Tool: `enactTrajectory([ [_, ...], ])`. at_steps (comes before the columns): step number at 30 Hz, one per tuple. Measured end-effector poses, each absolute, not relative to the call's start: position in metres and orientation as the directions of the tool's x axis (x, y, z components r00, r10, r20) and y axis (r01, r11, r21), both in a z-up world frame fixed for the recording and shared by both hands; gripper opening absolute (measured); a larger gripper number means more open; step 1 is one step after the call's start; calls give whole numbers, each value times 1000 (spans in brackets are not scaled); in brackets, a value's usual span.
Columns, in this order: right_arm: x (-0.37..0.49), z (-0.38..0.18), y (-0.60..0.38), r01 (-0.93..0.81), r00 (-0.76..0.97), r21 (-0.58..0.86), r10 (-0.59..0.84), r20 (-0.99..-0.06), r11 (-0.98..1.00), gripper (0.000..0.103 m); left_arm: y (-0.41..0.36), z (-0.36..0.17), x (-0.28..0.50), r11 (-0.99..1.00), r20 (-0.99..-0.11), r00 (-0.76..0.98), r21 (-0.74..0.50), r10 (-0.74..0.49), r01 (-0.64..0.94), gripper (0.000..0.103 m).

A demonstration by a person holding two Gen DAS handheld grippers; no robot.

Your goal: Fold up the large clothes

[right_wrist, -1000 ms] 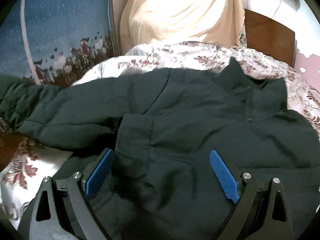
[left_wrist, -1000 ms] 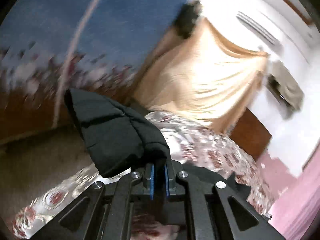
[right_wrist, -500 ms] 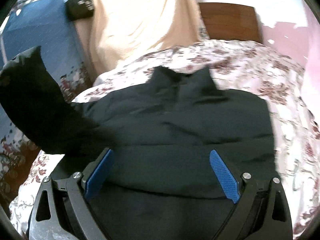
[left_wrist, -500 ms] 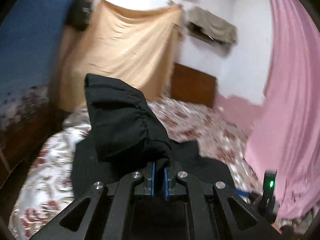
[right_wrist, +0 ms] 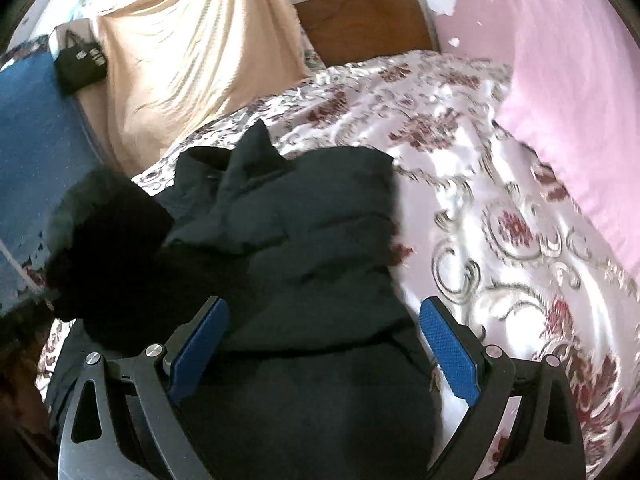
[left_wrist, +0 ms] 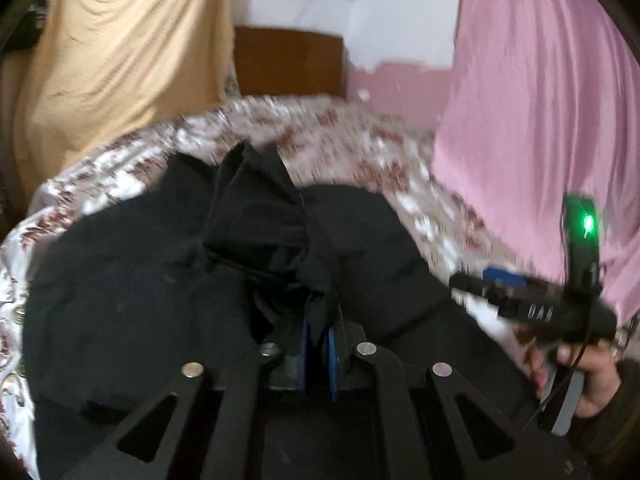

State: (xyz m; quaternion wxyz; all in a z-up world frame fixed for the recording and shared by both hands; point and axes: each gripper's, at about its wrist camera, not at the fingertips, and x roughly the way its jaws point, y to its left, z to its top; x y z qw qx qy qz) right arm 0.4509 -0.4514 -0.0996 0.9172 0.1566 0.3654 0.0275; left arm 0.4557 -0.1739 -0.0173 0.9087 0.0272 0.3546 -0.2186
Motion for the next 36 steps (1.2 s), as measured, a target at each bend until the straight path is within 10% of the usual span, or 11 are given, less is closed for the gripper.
enactTrajectory([
  [5,459,-122,-467,86,723,386,209,-658,918,95,-182,-40,458,884,-714,580,-118,-392,453,24],
  [9,458,-126,-464,74,725,404,229,-649,912,95,-175,-38,448,864,-679,583,-158,-446,477,80],
  [24,457,-157,-425,11,609,686,539,-582,728,93,-108,-30,429,939,-696,643,-139,-318,314,86],
  [32,452,-158,-383,54,525,606,494,-693,793,8,-23,-30,433,983,-712,679,-151,-179,100,87],
  [36,441,-116,-387,10,614,577,450,-648,817,4,10,-25,434,989,-701,701,-137,-132,50,87],
])
